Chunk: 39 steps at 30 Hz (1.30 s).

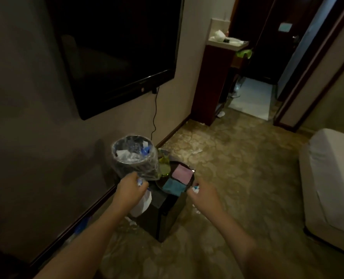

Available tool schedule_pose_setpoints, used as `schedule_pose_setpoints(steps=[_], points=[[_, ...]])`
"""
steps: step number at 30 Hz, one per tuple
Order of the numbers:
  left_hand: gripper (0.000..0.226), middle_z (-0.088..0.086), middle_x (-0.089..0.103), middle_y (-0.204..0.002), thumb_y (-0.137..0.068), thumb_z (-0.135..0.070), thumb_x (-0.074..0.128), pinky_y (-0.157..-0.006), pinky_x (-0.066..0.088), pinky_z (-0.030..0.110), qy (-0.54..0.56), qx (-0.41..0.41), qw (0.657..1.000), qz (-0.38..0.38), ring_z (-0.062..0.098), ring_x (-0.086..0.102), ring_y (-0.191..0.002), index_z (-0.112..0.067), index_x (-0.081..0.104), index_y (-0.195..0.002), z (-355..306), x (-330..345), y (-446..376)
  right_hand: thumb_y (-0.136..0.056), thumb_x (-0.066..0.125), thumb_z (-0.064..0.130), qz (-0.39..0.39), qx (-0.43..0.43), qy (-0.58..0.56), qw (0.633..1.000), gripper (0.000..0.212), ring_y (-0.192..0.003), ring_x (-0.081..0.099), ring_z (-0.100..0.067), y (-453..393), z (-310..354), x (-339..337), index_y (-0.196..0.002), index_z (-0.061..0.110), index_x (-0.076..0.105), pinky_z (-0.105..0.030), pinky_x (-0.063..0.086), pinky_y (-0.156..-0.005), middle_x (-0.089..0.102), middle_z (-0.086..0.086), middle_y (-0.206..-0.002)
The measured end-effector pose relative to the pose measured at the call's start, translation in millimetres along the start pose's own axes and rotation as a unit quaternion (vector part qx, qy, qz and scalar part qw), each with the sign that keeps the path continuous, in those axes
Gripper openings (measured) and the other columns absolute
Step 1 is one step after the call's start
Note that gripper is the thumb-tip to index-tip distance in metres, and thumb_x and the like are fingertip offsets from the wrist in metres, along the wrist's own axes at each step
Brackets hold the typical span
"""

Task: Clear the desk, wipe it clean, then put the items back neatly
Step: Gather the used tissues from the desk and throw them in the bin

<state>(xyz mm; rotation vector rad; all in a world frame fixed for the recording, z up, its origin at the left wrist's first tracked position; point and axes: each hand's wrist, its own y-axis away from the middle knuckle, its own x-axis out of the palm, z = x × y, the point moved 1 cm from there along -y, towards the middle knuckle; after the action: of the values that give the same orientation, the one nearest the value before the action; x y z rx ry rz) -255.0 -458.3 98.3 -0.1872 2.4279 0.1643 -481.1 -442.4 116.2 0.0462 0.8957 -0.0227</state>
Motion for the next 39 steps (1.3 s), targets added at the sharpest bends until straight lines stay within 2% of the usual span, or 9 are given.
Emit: schedule_pose_setpoints(steps=[3,6,10,13,22,24,28,33,39], points=[[0.022,0.016,0.059,-0.080,-0.088,-0.018,0.056,-0.069,0.045,0.034,0.018,-0.014,1.000,0.005,0.026,0.056,-0.074,0.004,0.055,-0.083,-9,7,-40,-0.088,0.058,0.022,0.011,-0.005,-0.014,1.000,0.009,-0.084,0.056,-0.020,-45,3,1,-0.091,0.016,0.051,-0.030,0.044,-0.067,0.058,-0.006,-0.093],[0.019,0.013,0.060,-0.080,-0.088,-0.018,0.058,-0.072,0.048,0.036,0.016,-0.035,0.999,0.004,0.026,0.059,-0.077,0.000,0.057,-0.084,-10,13,-76,-0.089,0.057,0.024,0.050,-0.012,-0.022,0.998,0.011,-0.082,0.053,-0.016,-93,7,14,-0.088,0.022,0.047,-0.024,0.040,-0.058,0.054,-0.001,-0.091],[0.018,0.014,0.061,-0.078,-0.089,-0.018,0.056,-0.068,0.048,0.038,0.001,-0.065,0.998,-0.001,0.027,0.059,-0.075,-0.001,0.056,-0.083,-2,16,-131,-0.088,0.056,0.025,0.088,-0.043,-0.018,0.995,0.011,-0.080,0.051,-0.015,-167,20,39,-0.089,0.018,0.048,-0.021,0.032,-0.055,0.051,0.003,-0.085],[0.024,0.003,0.052,-0.069,-0.090,-0.018,0.056,-0.057,0.035,0.029,-0.014,-0.098,0.994,-0.040,0.019,0.052,-0.068,-0.015,0.046,-0.068,0,10,-178,-0.090,0.056,0.022,0.120,-0.073,-0.048,0.989,0.011,-0.074,0.049,-0.013,-222,36,54,-0.089,0.014,0.048,-0.021,0.033,-0.054,0.047,0.006,-0.078],[0.023,0.003,0.052,-0.070,-0.087,-0.017,0.057,-0.057,0.033,0.027,0.009,-0.177,0.970,-0.166,0.015,0.048,-0.063,-0.017,0.045,-0.068,-6,0,-281,-0.093,0.052,0.028,0.246,-0.133,0.001,0.960,0.017,-0.083,0.052,-0.021,-359,93,99,-0.096,0.015,0.042,-0.027,0.038,-0.064,0.058,-0.012,-0.101],[0.014,-0.002,0.054,-0.072,-0.089,-0.020,0.056,-0.052,0.032,0.021,0.015,-0.195,0.968,-0.156,0.008,0.048,-0.062,-0.016,0.053,-0.076,2,2,-294,-0.094,0.051,0.029,0.261,-0.133,0.009,0.956,0.022,-0.089,0.058,-0.025,-374,102,111,-0.106,0.012,0.047,-0.029,0.041,-0.066,0.059,-0.011,-0.103],[0.019,0.004,0.057,-0.075,-0.089,-0.023,0.054,-0.053,0.037,0.022,0.033,-0.228,0.962,-0.148,0.018,0.053,-0.068,-0.007,0.056,-0.080,30,5,-324,-0.096,0.045,0.024,0.259,-0.146,0.010,0.955,0.019,-0.085,0.058,-0.027,-399,108,140,-0.108,0.010,0.045,-0.033,0.041,-0.065,0.059,-0.012,-0.096],[0.042,0.013,0.053,-0.088,-0.095,-0.046,0.044,-0.073,0.043,0.034,0.039,-0.225,0.970,-0.089,0.025,0.054,-0.083,-0.005,0.053,-0.089,68,22,-354,-0.099,0.041,0.016,0.227,-0.169,-0.012,0.959,0.015,-0.089,0.052,-0.023,-416,102,188,-0.105,0.007,0.052,-0.032,0.039,-0.071,0.052,-0.010,-0.105],[0.026,0.008,0.038,-0.116,-0.102,-0.022,0.034,-0.087,0.027,0.019,0.046,-0.239,0.970,0.019,0.017,0.040,-0.106,-0.003,0.045,-0.115,110,43,-372,-0.093,0.039,0.033,0.190,-0.160,0.014,0.968,0.033,-0.086,0.057,-0.027,-428,85,242,-0.097,0.009,0.062,-0.036,0.045,-0.073,0.056,-0.012,-0.103]])
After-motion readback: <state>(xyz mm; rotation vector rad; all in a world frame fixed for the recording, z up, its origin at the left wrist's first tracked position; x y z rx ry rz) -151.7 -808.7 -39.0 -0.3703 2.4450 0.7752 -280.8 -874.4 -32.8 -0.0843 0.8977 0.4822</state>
